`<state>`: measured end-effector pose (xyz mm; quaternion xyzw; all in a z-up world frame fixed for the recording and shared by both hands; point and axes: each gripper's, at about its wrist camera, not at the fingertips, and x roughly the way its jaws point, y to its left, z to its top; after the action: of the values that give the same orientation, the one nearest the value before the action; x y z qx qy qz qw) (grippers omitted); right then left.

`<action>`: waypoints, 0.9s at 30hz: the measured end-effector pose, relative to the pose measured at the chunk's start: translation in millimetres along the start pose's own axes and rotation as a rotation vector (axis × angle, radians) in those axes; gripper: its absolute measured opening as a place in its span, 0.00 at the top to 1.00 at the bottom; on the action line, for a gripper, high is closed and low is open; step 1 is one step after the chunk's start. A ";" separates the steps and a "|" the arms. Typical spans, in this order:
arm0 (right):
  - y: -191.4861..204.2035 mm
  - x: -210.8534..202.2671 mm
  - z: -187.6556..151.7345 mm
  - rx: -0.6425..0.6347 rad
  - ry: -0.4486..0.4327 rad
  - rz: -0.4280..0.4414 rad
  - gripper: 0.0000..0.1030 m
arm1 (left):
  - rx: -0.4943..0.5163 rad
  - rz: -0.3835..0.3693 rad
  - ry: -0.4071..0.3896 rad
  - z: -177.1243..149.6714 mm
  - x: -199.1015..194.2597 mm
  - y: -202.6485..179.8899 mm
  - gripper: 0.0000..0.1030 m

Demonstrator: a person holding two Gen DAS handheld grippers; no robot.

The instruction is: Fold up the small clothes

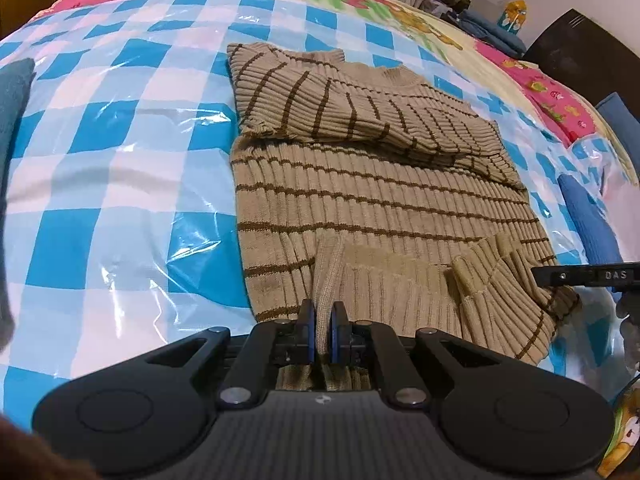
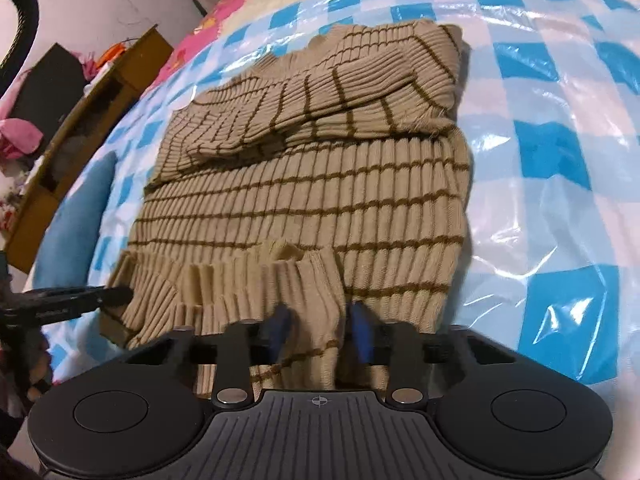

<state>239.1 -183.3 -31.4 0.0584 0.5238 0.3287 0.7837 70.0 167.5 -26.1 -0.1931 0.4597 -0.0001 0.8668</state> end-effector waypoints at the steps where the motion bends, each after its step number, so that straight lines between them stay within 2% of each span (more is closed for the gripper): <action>1: -2.3 -2.8 0.6 0.017 -0.009 0.008 0.93 | -0.001 -0.004 -0.008 0.4 -2.3 -0.1 0.87; 6: -6.6 -35.3 5.7 0.072 -0.121 0.029 0.95 | 0.003 -0.011 -0.052 6.3 -15.4 -1.8 0.88; 13: -2.7 -79.1 30.5 0.082 -0.312 -0.002 0.96 | -0.027 -0.007 -0.176 38.0 -40.7 4.0 0.90; 16: -5.9 -88.8 47.1 0.091 -0.364 -0.003 0.96 | -0.025 -0.038 -0.170 47.6 -43.8 6.9 0.90; 19: -5.3 -82.1 46.6 0.082 -0.337 -0.010 0.96 | 0.030 -0.032 -0.136 38.6 -37.1 0.3 0.88; 22: -8.3 -67.7 32.7 0.100 -0.284 -0.009 0.96 | 0.081 -0.020 -0.067 22.9 -21.1 -9.3 0.80; 27: -17.9 -52.8 13.3 0.147 -0.232 -0.021 0.96 | 0.155 0.029 0.002 11.0 -0.2 -20.0 0.67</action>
<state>246.3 -224.3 8.0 0.1477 0.4527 0.2725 0.8361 82.2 152.7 -13.7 -0.1186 0.4621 -0.0234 0.8785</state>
